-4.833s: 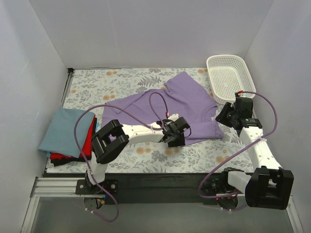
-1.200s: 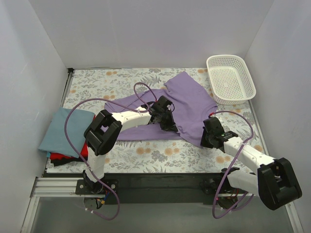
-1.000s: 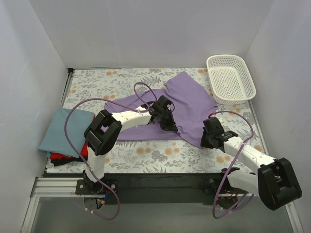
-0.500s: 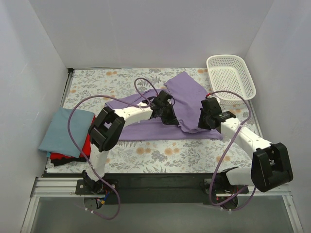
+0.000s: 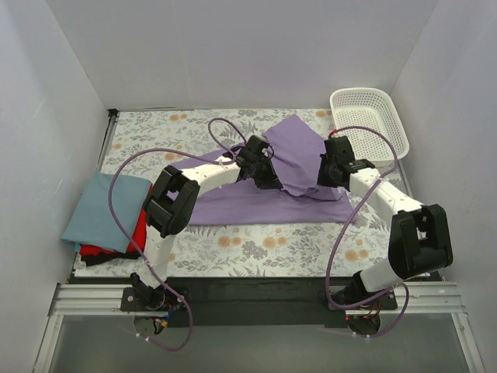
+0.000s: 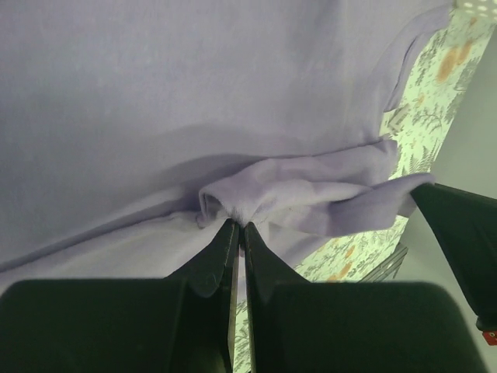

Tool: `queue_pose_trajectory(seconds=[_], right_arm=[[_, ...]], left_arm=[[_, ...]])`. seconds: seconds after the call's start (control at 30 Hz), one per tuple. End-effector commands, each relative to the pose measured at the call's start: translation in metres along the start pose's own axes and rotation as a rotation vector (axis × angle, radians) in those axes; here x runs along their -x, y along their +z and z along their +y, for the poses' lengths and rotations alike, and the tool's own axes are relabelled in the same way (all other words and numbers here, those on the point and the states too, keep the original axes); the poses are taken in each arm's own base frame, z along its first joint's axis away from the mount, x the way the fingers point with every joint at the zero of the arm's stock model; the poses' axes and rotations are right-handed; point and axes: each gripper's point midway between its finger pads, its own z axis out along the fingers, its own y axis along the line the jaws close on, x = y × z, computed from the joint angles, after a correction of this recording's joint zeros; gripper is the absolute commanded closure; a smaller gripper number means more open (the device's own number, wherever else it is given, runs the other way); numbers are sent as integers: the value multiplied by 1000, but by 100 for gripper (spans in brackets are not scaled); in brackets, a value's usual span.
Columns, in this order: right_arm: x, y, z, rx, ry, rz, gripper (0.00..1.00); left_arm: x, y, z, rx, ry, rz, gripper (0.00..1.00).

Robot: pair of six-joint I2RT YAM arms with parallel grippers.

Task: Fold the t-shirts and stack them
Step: Fold the tshirt

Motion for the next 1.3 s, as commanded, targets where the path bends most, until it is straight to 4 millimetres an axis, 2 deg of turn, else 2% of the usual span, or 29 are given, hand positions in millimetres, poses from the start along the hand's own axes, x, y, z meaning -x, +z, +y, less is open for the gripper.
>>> queue_pose_trajectory(seconds=[0.0,0.13,0.37,0.7,0.77,0.93,1.03,1.1,1.13,1.23,1.27], right_arm=[[39,4,15,49,-31,-90,99],[58,10,23,71,-64,-128,99],[75,24,28,72,-88,-150,99],[83,44,31,100,-92,-143,99],[81,48,30,99,-90,-130,99],[86,55,25,112,-63,-130,98],[88,59,19,118,-41,-126,87],[93,59,17,131,-24,-128,74],[97,58,14,133,-14,-133,64],[105,54,15,148,-5,-149,55],[107,49,16,155,-3,-158,46]], left_arm=[[13,-1,-15,-45,10,-19,100],[11,3,-7,-32,-6,-6,100],[16,3,4,-20,-26,-3,100],[24,6,15,-8,-44,-3,99],[26,7,16,-7,-45,-6,96],[40,5,13,-23,-14,-42,78],[53,-1,15,-26,-10,-71,73],[64,-9,21,-21,-18,-92,72],[66,-16,22,-21,-17,-101,68],[72,-29,35,-4,-27,-125,64],[78,-41,33,-12,-29,-149,64]])
